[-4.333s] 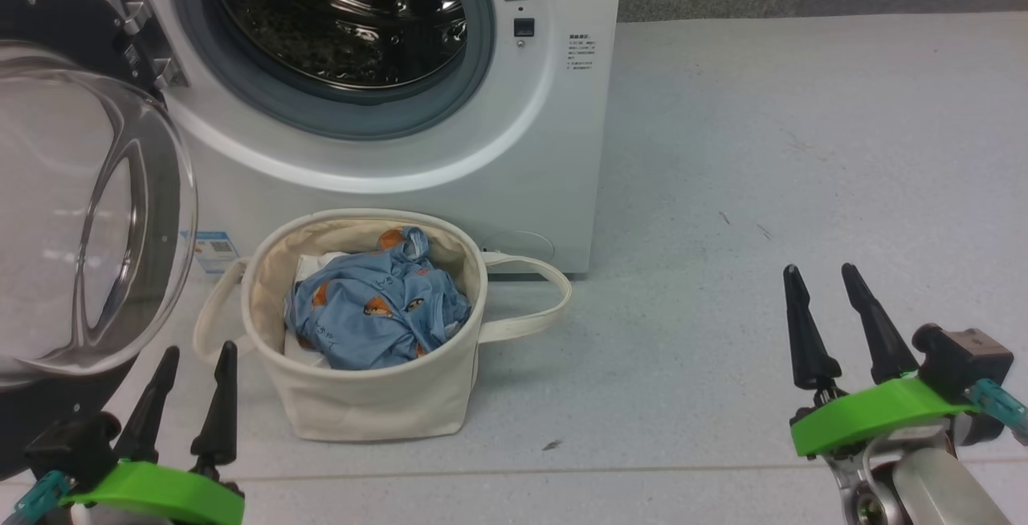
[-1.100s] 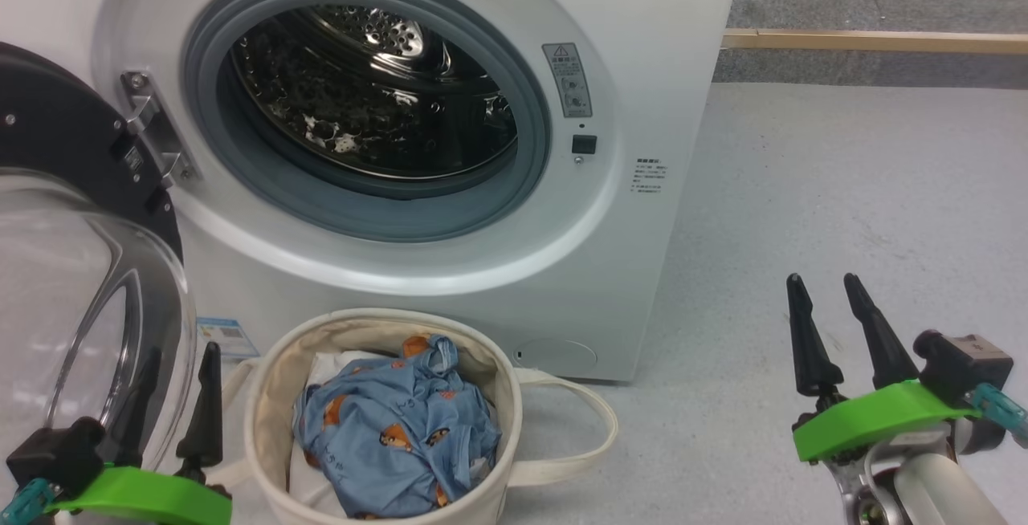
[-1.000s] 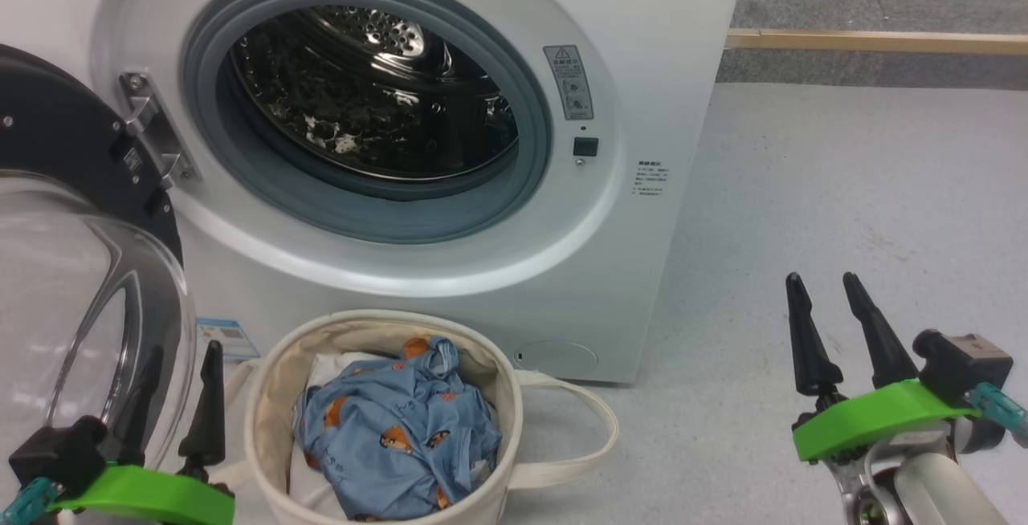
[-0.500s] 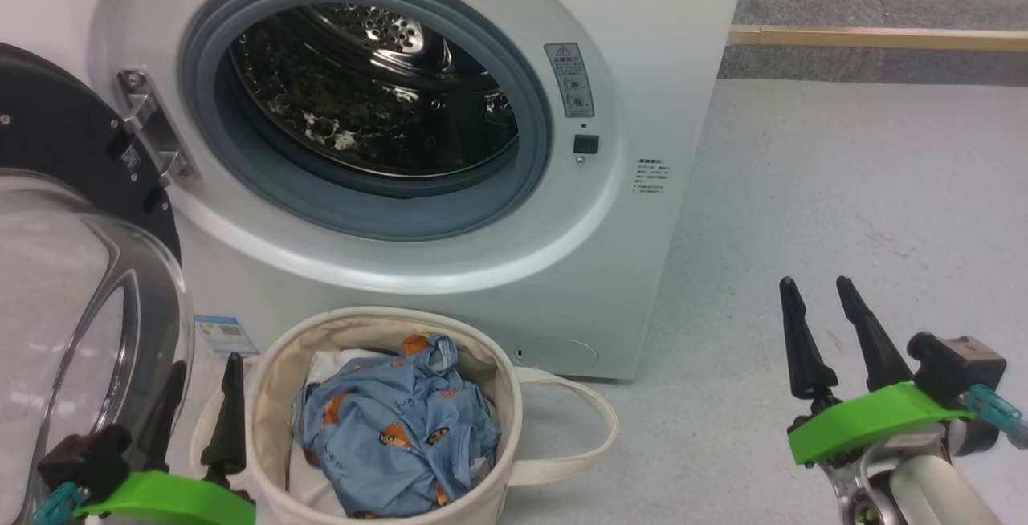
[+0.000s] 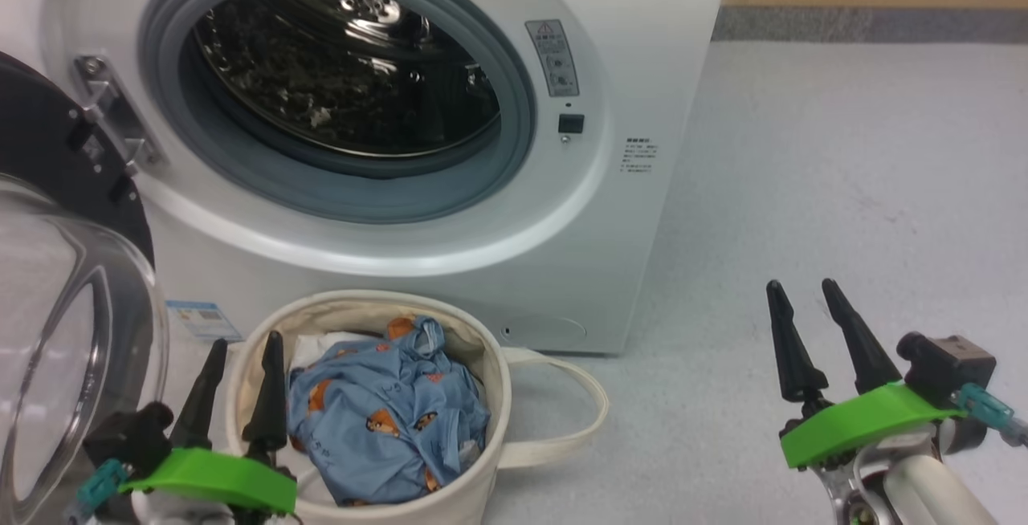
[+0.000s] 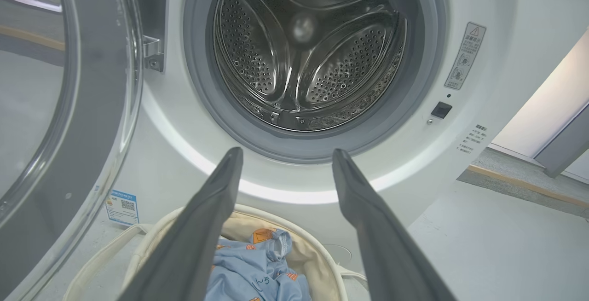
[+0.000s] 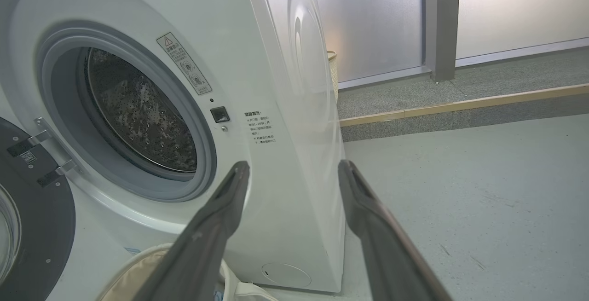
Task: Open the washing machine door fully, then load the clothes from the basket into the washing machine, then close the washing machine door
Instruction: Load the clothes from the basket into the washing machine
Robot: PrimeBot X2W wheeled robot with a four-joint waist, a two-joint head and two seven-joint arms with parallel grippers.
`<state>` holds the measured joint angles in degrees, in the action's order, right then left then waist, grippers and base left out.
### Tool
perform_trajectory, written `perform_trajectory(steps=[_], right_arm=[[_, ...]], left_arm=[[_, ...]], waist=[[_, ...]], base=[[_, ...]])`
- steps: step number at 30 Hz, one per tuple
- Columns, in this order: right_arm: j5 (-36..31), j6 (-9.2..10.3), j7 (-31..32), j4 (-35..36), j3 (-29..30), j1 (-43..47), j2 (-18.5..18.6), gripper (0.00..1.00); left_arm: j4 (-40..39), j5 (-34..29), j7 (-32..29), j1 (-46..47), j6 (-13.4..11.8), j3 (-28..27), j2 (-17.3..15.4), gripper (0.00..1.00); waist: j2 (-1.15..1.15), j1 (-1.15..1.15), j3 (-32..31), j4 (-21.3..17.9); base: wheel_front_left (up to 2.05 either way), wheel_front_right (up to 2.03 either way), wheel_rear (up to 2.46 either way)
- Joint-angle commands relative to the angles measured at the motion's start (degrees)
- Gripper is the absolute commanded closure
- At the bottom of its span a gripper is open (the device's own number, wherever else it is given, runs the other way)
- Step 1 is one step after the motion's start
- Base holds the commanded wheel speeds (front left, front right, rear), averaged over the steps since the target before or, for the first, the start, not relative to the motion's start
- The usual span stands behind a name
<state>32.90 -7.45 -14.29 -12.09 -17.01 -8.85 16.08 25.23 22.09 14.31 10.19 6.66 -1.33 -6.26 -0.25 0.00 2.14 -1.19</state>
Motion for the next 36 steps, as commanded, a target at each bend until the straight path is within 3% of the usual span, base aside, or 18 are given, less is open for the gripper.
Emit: perform_trajectory(steps=[1,4,10,16,23,33,36], right_arm=[[0.3,-0.03,-0.7,2.3,-1.1,-2.3,1.3,0.00],[-0.1,-0.03,-0.7,2.8,-1.5,-3.1,1.8,0.00],[-1.0,-0.03,-0.7,4.6,-1.8,-4.6,2.0,0.00],[-2.3,-0.03,-0.7,6.4,-1.4,-6.6,1.6,0.00],[-3.7,-0.03,-0.7,7.5,-0.6,-8.4,1.2,0.00],[-5.1,-0.03,-0.7,8.8,-0.8,-11.0,0.6,0.00],[-5.6,-0.03,-0.7,9.3,-1.1,-12.2,0.7,0.00]], left_arm=[[-1.4,0.6,0.7,3.6,0.4,-2.2,-0.5,0.00],[2.3,-0.2,0.7,4.9,0.7,0.3,-1.1,0.00],[11.7,3.8,0.6,10.5,0.8,2.6,-0.6,0.00],[21.6,0.2,0.7,18.4,-1.8,3.5,-1.6,0.00],[33.2,0.8,0.7,25.6,-0.3,4.3,-0.8,0.00],[42.0,1.7,-1.1,32.1,0.8,9.4,-0.2,0.00],[43.6,3.1,-2.8,33.6,0.8,11.2,-1.7,0.00]], waist=[[0.00,0.00,1.1,-0.5],[0.00,0.00,3.0,-1.1],[0.00,0.00,8.1,-2.1],[0.00,0.00,14.1,-2.8],[0.00,0.00,19.6,-3.5],[0.00,0.00,25.9,-5.0],[0.00,0.00,27.6,-5.8]], base=[[0.00,0.00,0.00],[0.00,0.00,0.00],[0.00,0.00,0.00],[0.00,0.00,0.00],[0.00,0.00,0.00],[0.00,0.00,0.00],[0.00,0.00,0.00]])
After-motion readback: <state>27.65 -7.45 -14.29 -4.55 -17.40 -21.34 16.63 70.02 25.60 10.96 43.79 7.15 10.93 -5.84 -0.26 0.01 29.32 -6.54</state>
